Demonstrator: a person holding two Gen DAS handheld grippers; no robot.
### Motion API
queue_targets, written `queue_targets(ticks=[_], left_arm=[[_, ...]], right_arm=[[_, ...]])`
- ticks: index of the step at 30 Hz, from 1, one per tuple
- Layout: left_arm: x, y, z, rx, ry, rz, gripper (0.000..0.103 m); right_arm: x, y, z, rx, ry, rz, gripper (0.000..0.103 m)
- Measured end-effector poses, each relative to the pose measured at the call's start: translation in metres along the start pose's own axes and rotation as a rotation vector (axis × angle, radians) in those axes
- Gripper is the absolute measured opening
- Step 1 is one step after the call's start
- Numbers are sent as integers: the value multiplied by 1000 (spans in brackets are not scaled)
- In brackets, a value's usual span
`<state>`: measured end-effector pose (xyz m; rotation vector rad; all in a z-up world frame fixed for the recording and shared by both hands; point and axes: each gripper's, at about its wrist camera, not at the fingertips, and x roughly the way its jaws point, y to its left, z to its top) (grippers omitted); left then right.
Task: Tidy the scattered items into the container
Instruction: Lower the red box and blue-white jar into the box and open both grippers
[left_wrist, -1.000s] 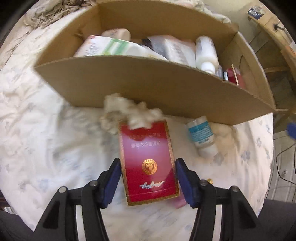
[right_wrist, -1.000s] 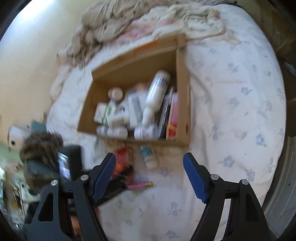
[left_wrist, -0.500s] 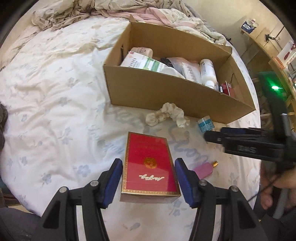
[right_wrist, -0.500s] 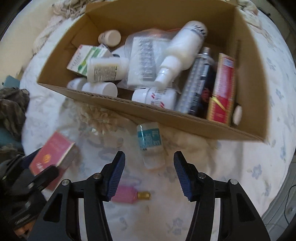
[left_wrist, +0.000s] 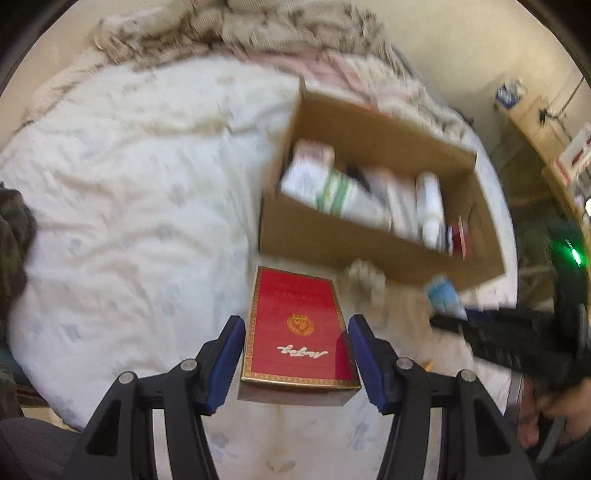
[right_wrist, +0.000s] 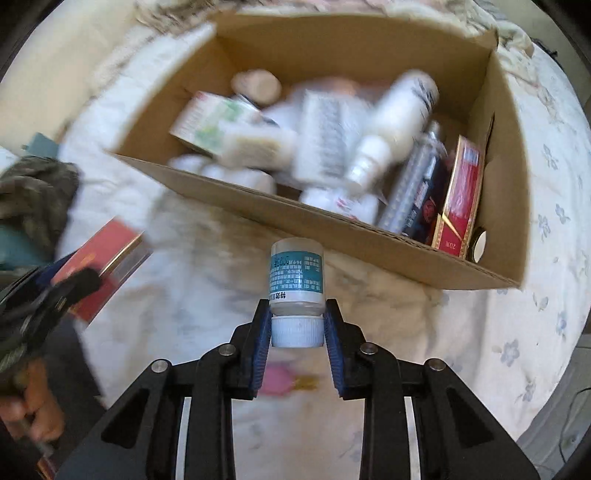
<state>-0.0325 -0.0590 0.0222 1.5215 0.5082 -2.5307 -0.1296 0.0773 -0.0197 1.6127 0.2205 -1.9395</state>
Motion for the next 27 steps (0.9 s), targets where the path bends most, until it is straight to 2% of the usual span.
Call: queue_targets(ticks=[4, 7, 13, 16, 21, 27], left_arm=[[-27, -1, 22, -21, -113, -14, 58], [-44, -5, 44, -34, -182, -37, 58], [-41, -23, 84, -26, -203, -38, 58], [-30, -34, 98, -12, -196, -42, 58], [-3, -54, 111, 29, -161, -36, 58], [39, -77, 122, 80, -113, -5, 58]], right_arm=[[-47, 11, -6, -25, -99, 131, 31], [-70, 15, 5, -19, -184, 179, 31], [-97, -6, 34, 111, -360, 235, 31], [-98, -15, 45, 185, -412, 237, 31], [-99, -40, 57, 285, -410, 218, 31], [-63, -51, 74, 316, -317, 151, 31]])
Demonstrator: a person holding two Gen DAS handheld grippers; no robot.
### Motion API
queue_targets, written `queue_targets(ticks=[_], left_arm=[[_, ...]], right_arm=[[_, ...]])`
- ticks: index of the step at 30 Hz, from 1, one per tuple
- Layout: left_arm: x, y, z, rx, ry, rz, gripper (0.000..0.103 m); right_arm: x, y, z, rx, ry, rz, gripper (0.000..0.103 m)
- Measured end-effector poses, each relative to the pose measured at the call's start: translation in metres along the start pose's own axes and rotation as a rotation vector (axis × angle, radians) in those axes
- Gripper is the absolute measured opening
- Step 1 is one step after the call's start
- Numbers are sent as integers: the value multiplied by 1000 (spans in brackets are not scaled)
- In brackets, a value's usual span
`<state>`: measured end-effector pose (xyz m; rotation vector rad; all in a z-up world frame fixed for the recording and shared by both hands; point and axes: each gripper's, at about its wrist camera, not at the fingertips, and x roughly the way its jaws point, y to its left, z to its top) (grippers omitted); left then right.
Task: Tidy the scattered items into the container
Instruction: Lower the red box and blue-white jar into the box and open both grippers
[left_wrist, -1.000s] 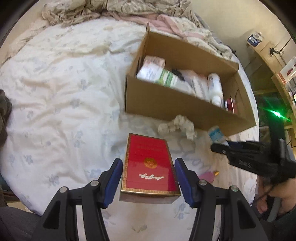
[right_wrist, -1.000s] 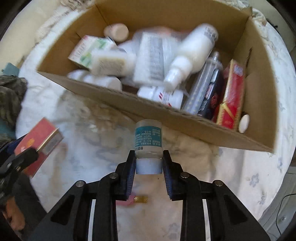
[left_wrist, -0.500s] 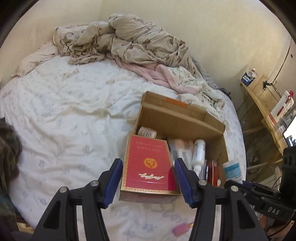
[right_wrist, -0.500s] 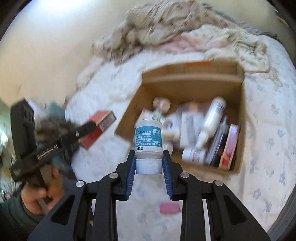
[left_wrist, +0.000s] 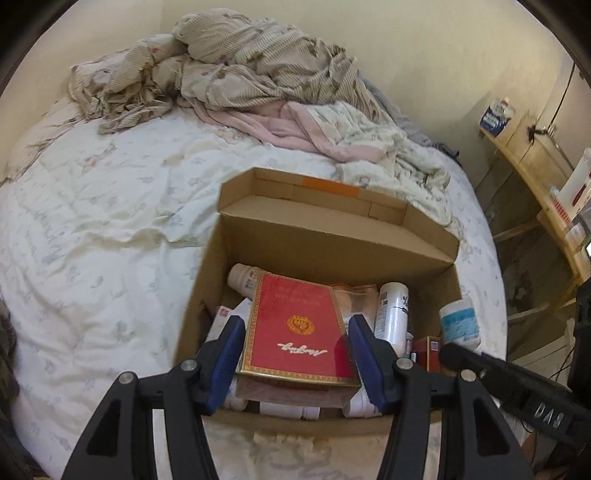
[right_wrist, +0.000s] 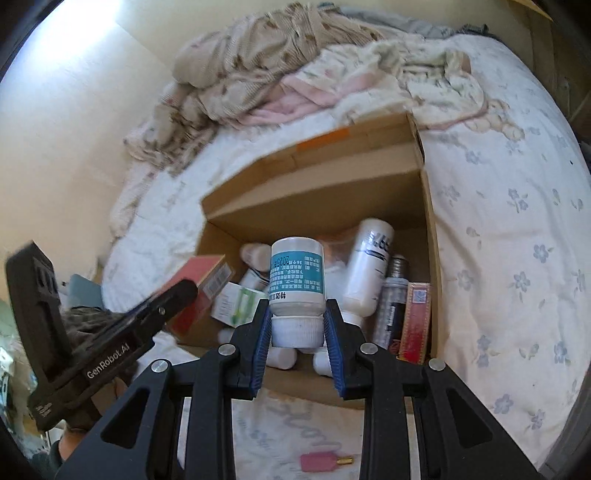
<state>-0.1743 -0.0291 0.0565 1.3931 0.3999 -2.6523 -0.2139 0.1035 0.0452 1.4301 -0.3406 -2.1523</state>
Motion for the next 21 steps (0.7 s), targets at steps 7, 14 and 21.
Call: queue_targets(ticks=[7, 14, 21], left_arm=[[29, -4, 0, 12, 33, 29, 58], [29, 0, -9, 4, 50, 10, 77], [1, 14, -19, -36, 55, -53, 78]], right_arm=[[24, -14, 2, 62, 58, -43, 32], [22, -18, 6, 99, 52, -88, 73], [12, -12, 3, 51, 41, -92, 73]])
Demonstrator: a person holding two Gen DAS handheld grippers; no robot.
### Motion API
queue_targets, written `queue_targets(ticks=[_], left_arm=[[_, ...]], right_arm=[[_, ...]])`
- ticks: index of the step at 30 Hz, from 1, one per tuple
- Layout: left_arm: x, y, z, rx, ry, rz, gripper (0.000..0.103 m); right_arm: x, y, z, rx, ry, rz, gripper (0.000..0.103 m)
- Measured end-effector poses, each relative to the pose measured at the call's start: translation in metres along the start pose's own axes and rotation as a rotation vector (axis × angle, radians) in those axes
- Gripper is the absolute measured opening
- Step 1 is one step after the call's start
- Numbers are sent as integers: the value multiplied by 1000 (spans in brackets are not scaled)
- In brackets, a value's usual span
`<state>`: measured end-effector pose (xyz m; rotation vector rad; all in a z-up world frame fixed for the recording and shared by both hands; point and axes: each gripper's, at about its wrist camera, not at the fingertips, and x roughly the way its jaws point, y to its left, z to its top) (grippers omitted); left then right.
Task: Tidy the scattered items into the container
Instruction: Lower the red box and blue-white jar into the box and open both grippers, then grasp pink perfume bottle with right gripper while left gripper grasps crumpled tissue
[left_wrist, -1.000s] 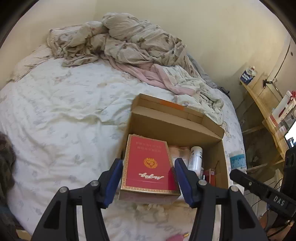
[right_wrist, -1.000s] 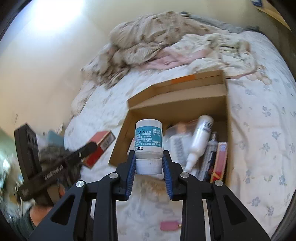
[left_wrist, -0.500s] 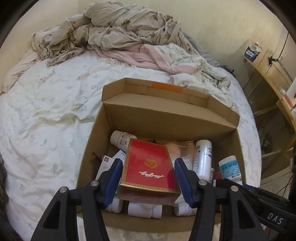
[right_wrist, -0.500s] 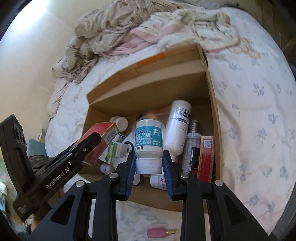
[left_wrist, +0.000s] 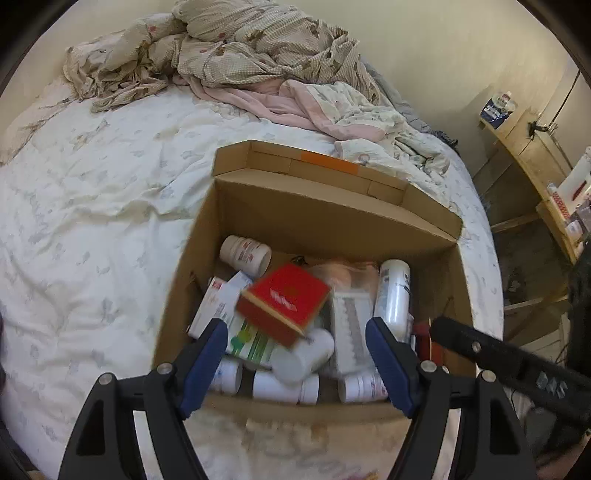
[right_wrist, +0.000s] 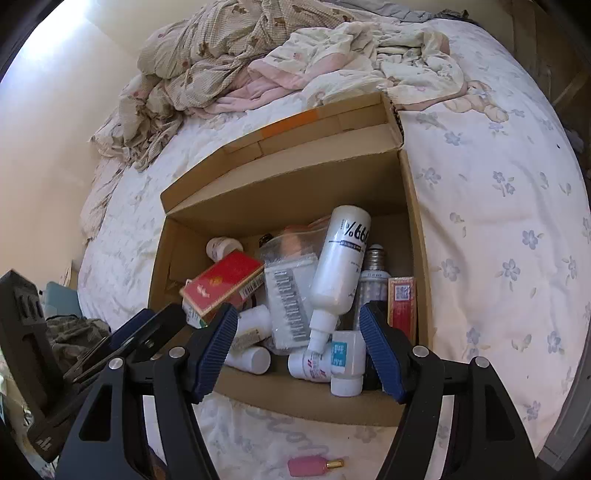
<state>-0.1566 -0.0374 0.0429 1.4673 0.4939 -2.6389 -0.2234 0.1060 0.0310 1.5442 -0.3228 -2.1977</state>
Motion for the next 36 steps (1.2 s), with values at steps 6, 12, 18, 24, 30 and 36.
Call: queue_targets(ticks=[6, 12, 18, 24, 30, 36], left_arm=[[-22, 22, -29, -7, 3, 2, 78], [-31, 55, -54, -46, 33, -12, 78], [-26, 85, -83, -84, 81, -5, 78], [-5, 112, -115, -183, 147, 22, 78], [-13, 107, -112, -169, 107, 18, 78], [-14, 111, -113, -188, 109, 29, 78]], right_arm=[[-5, 8, -9, -31, 1, 14, 73], [-4, 18, -29, -90, 10, -1, 73], [-6, 22, -53, -151, 29, -13, 73], [-17, 29, -79, -266, 24, -25, 78], [18, 6, -106, -217, 164, -56, 84], [30, -17, -110, -129, 221, -58, 84]])
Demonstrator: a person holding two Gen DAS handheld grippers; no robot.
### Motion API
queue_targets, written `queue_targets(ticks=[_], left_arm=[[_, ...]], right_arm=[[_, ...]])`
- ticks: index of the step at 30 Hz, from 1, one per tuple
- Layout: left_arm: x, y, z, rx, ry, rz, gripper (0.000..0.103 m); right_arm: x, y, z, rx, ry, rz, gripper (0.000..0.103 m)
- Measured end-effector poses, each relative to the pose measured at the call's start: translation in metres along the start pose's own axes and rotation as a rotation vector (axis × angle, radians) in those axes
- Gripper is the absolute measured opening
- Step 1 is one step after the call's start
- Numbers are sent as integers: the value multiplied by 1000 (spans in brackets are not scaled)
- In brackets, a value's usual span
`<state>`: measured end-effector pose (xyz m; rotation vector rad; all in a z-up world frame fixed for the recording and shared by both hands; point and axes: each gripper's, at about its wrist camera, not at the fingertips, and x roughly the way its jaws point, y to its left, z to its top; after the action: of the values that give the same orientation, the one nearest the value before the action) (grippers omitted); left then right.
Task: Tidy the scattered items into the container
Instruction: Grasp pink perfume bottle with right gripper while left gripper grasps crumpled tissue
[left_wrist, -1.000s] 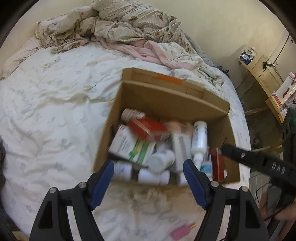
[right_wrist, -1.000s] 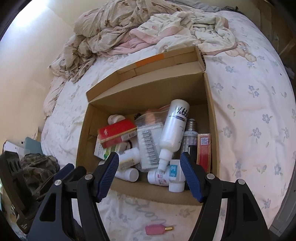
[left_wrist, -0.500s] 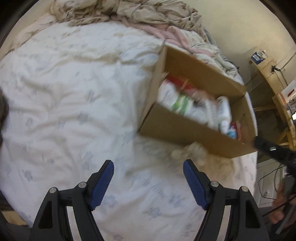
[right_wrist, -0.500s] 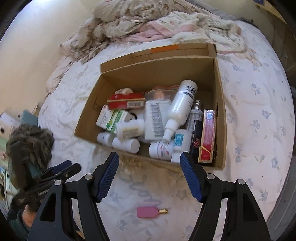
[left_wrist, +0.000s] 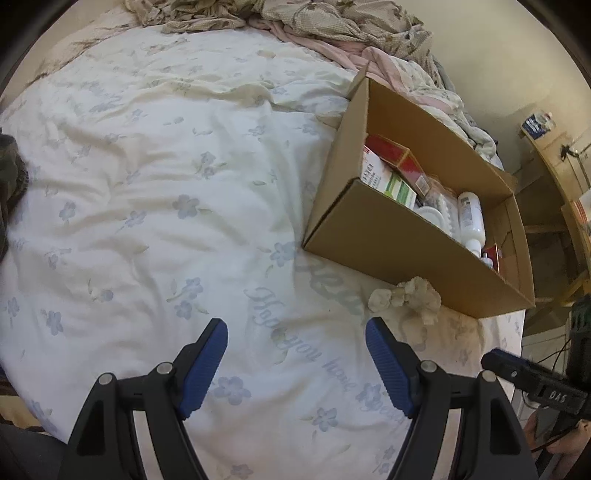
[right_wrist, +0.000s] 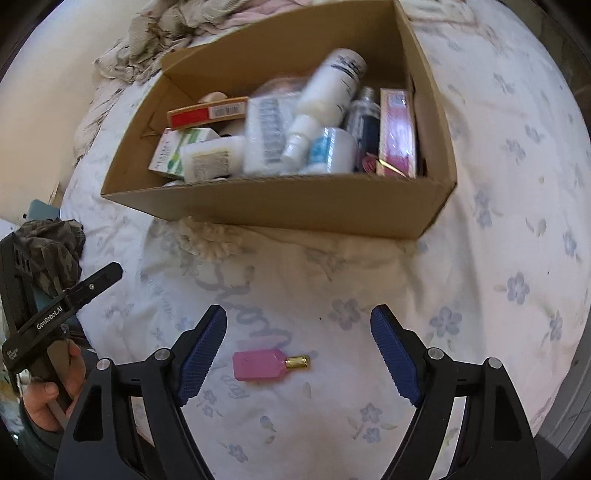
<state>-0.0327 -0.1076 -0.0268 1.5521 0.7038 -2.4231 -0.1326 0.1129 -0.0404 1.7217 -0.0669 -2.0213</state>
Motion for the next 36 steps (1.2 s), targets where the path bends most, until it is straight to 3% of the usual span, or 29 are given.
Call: queue_targets(ticks=[2, 6, 10, 14, 18, 21, 30, 33, 36], left_arm=[[-1, 2, 1, -11, -3, -1, 78], [0, 5, 3, -27, 0, -3, 78], [4, 7, 3, -38, 11, -13, 78], [7, 1, 2, -9, 16, -4, 78], [9, -8, -2, 28, 20, -6, 78], [12, -20, -4, 72, 37, -24, 78], [34, -88, -6, 280, 59, -15, 78], [49, -107, 2, 257, 85, -38, 78], [67, -116, 11, 174, 130, -86, 78]], right_arm=[[7, 1, -2, -5, 32, -20, 84], [35, 17, -16, -67, 188, -34, 84], [45, 38, -26, -153, 211, -75, 84], [49, 53, -31, -244, 185, -176, 66], [42, 58, -29, -289, 150, -187, 66], [28, 53, -21, -249, 118, -141, 66], [-48, 34, 12, -124, -102, 17, 66], [-62, 35, 15, -94, -149, 52, 66], [-74, 32, 22, -75, -166, 81, 66]])
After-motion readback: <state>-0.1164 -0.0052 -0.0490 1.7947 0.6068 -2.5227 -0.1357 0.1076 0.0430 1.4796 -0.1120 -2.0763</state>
